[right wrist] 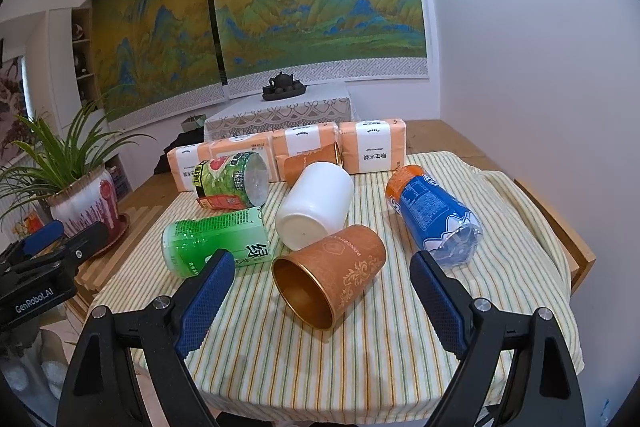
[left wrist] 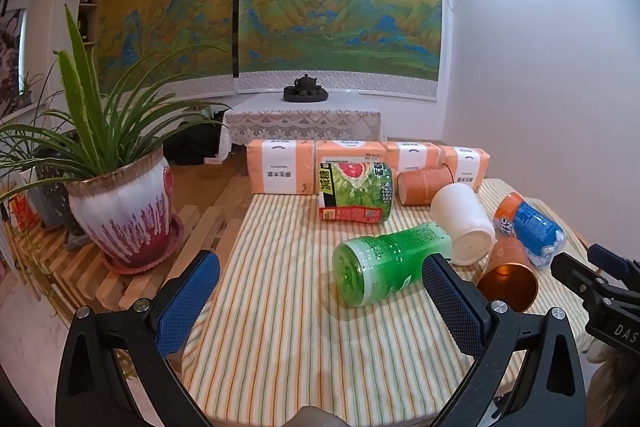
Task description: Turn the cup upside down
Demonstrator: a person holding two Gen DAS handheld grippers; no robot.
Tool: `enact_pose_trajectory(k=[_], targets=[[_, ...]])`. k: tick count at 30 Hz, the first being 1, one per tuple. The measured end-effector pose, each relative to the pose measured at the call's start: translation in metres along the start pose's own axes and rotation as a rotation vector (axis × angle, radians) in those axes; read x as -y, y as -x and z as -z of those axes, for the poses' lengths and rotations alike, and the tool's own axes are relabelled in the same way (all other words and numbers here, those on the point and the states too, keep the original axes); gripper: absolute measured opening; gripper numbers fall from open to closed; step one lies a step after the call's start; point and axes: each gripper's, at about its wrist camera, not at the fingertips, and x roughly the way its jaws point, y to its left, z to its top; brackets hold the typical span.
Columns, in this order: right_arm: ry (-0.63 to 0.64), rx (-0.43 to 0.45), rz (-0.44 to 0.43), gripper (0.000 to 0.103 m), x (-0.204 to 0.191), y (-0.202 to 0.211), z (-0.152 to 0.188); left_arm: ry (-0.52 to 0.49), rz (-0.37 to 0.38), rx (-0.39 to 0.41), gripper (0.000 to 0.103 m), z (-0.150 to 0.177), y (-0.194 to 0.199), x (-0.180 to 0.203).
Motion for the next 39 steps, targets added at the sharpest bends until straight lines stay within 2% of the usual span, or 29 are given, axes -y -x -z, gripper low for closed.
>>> enact_pose_trajectory(k=[5, 9, 12, 16, 22, 29, 33, 39], targets=[[-0.003, -0.009, 0.004, 0.087, 0.002, -0.005, -0.001, -0.086, 0.036, -0.016, 0.103, -0.012, -0.015, 0.0], [-0.015, -0.017, 0.007, 0.087, 0.008, -0.01, -0.001, -0.227, 0.059, -0.033, 0.103, -0.031, -0.04, 0.004], [-0.028, -0.025, 0.009, 0.087, 0.013, -0.014, 0.0, -0.319, 0.12, -0.094, 0.103, -0.047, -0.069, 0.006], [-0.042, -0.039, 0.01, 0.087, 0.019, -0.02, 0.001, -0.415, 0.166, -0.148, 0.103, -0.059, -0.101, 0.012], [-0.057, -0.047, 0.018, 0.087, 0.03, -0.025, 0.0, -0.539, 0.197, -0.191, 0.103, -0.073, -0.139, 0.023], [-0.07, -0.06, 0.02, 0.087, 0.039, -0.03, 0.0, -0.637, 0.263, -0.252, 0.103, -0.083, -0.169, 0.042], [-0.08, -0.067, 0.016, 0.087, 0.043, -0.031, -0.001, -0.699, 0.319, -0.322, 0.103, -0.084, -0.192, 0.057], [-0.101, -0.066, 0.017, 0.087, 0.052, -0.032, -0.003, -0.83, 0.318, -0.388, 0.103, -0.079, -0.226, 0.076]])
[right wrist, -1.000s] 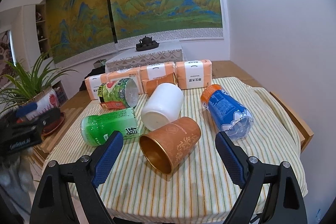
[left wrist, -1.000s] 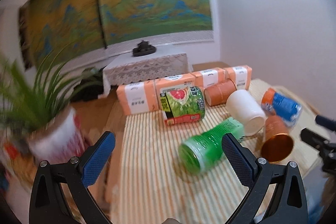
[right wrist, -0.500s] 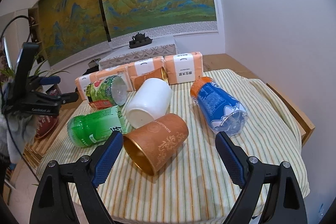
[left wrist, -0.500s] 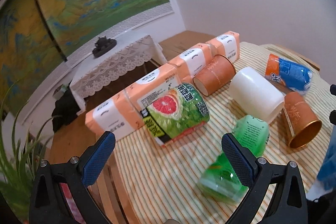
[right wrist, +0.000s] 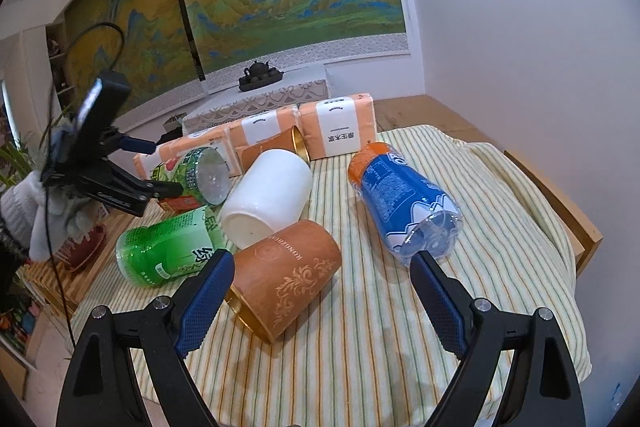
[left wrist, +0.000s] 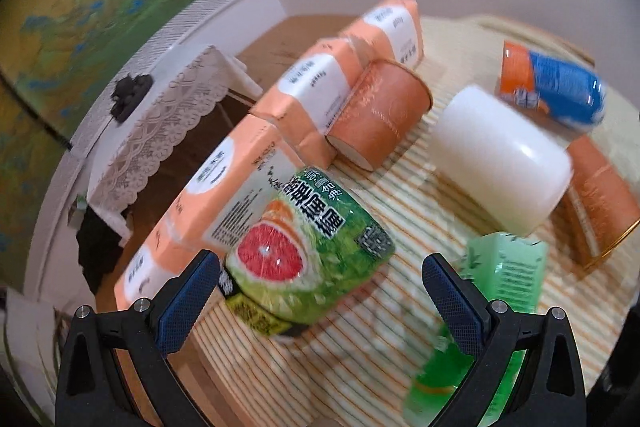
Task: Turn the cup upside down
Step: 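Reach the left tool to the green grapefruit cup and close on it, then lift the grapefruit cup off the table with the left tool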
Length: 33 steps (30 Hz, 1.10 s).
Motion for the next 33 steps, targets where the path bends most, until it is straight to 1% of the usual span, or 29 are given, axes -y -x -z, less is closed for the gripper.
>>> enact_pose_trajectory(k=[4, 7, 8, 9, 16, 18, 22, 26, 29, 32, 33], targets=[[-0.019, -0.012, -0.003, 0.087, 0.006, -0.004, -0.002, -0.076, -0.008, -0.065, 0.103, -0.008, -0.023, 0.0], [-0.033, -0.023, -0.008, 0.087, 0.01, -0.008, -0.001, -0.122, -0.003, -0.095, 0.103, -0.012, -0.037, 0.004], [-0.04, -0.025, -0.01, 0.087, 0.011, -0.009, -0.002, -0.125, 0.016, -0.1, 0.103, -0.014, -0.04, 0.003], [-0.043, -0.026, -0.012, 0.087, 0.011, -0.009, -0.002, -0.128, 0.018, -0.103, 0.103, -0.015, -0.043, 0.003], [-0.054, -0.041, -0.029, 0.087, 0.011, -0.016, -0.003, -0.185, -0.002, -0.122, 0.103, -0.027, -0.057, 0.002], [-0.053, -0.048, -0.029, 0.087, 0.01, -0.018, -0.003, -0.209, -0.011, -0.114, 0.103, -0.03, -0.057, 0.003], [-0.058, -0.052, -0.032, 0.087, 0.011, -0.021, -0.003, -0.209, 0.027, -0.133, 0.103, -0.03, -0.061, -0.001], [-0.069, -0.058, -0.045, 0.087, 0.012, -0.023, -0.004, -0.207, 0.044, -0.15, 0.102, -0.023, -0.069, 0.0], [-0.078, -0.062, -0.048, 0.087, 0.013, -0.025, -0.004, -0.21, 0.004, -0.13, 0.098, -0.019, -0.071, 0.001], [-0.081, -0.065, -0.047, 0.087, 0.014, -0.026, -0.005, -0.178, 0.034, -0.12, 0.097, -0.018, -0.068, -0.005], [-0.082, -0.067, -0.047, 0.087, 0.014, -0.026, -0.005, -0.171, 0.033, -0.115, 0.097, -0.017, -0.067, -0.006]])
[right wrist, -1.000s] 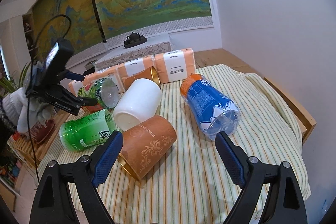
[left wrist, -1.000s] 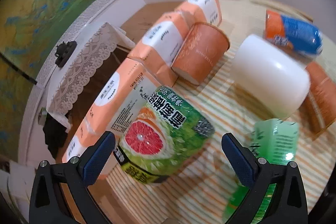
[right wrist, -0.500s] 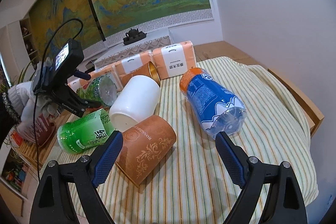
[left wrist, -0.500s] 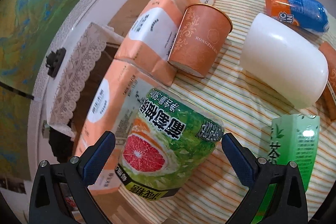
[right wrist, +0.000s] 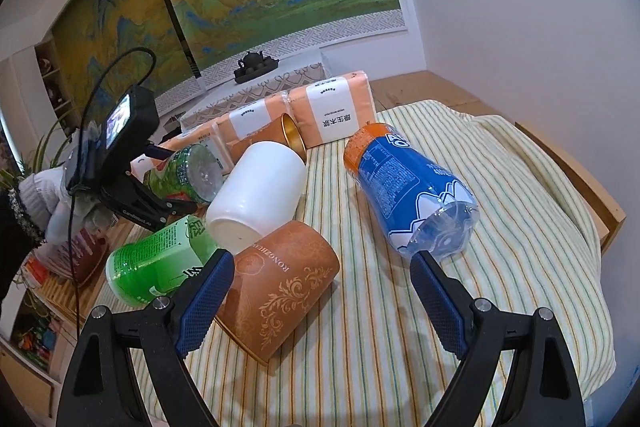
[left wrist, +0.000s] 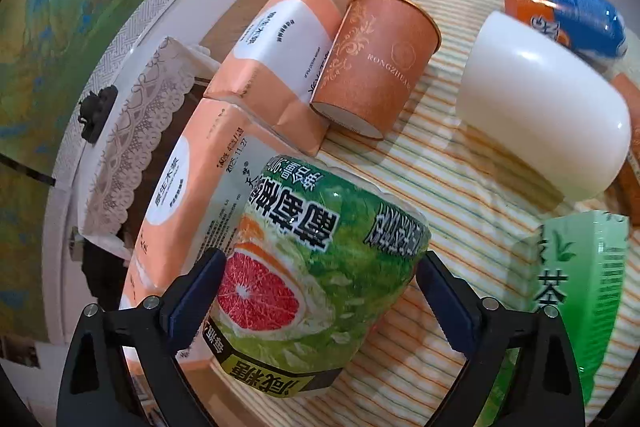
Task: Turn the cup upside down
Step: 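Lift the grapefruit cup off the table with the left tool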
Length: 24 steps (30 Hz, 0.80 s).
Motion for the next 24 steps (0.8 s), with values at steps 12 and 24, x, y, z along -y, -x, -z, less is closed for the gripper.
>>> enact_pose_trajectory(k=[12, 24], targets=[[-0.013, 0.004, -0.011, 0.087, -0.001, 0.008, 0.004, 0.137, -0.102, 0.054, 0.094, 0.033, 0.045, -0.021], [-0.002, 0.009, -0.069, 0.087, -0.012, 0.023, 0.016, 0.163, -0.147, 0.143, 0.094, 0.073, 0.178, 0.047]])
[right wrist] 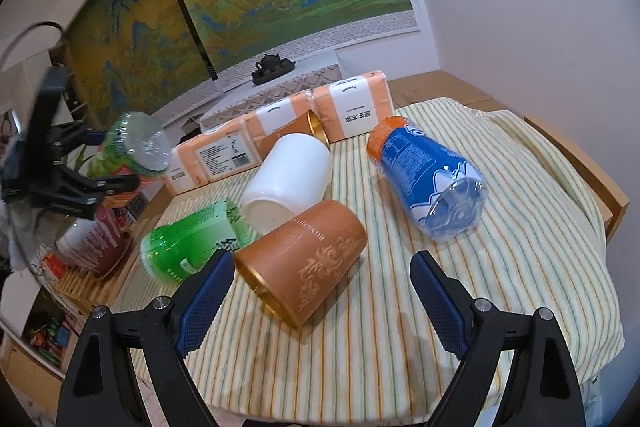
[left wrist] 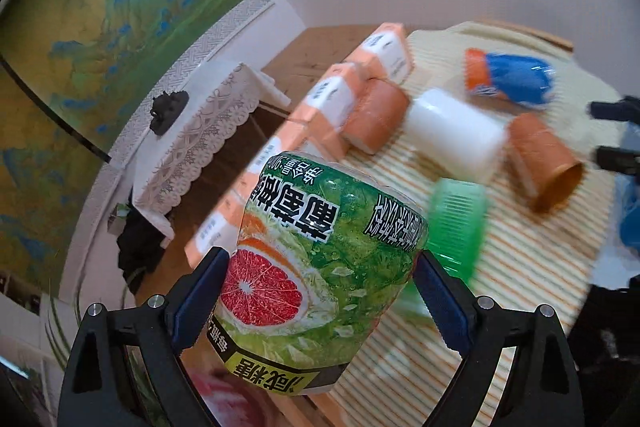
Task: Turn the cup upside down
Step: 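Lift the grapefruit cup off the table with the left tool, then close the right tool on the grapefruit cup while the left tool releases it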
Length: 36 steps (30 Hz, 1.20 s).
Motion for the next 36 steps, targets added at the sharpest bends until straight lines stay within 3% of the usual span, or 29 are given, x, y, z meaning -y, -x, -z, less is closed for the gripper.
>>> enact_pose_trajectory(k=[5, 10, 15, 19, 28, 36], targets=[[-0.012, -0.011, -0.029, 0.087, 0.001, 0.007, 0.01, 0.029, 0.062, -0.046, 0.094, 0.02, 0.023, 0.044], [-0.028, -0.033, -0.037, 0.087, 0.007, 0.011, 0.022, 0.061, 0.175, -0.137, 0.095, 0.041, 0.003, 0.092], [-0.06, -0.062, -0.057, 0.087, 0.013, 0.014, 0.027, 0.086, 0.205, -0.154, 0.095, 0.04, -0.019, 0.113], [-0.091, -0.07, -0.06, 0.087, 0.017, 0.016, 0.029, 0.136, 0.254, -0.137, 0.095, 0.033, -0.019, 0.112], [-0.161, -0.141, -0.113, 0.09, 0.005, 0.007, 0.029, 0.164, 0.276, -0.123, 0.095, 0.045, -0.011, 0.104], [-0.308, -0.221, -0.184, 0.09, -0.014, -0.005, 0.026, 0.183, 0.261, -0.074, 0.095, 0.057, 0.006, 0.09]])
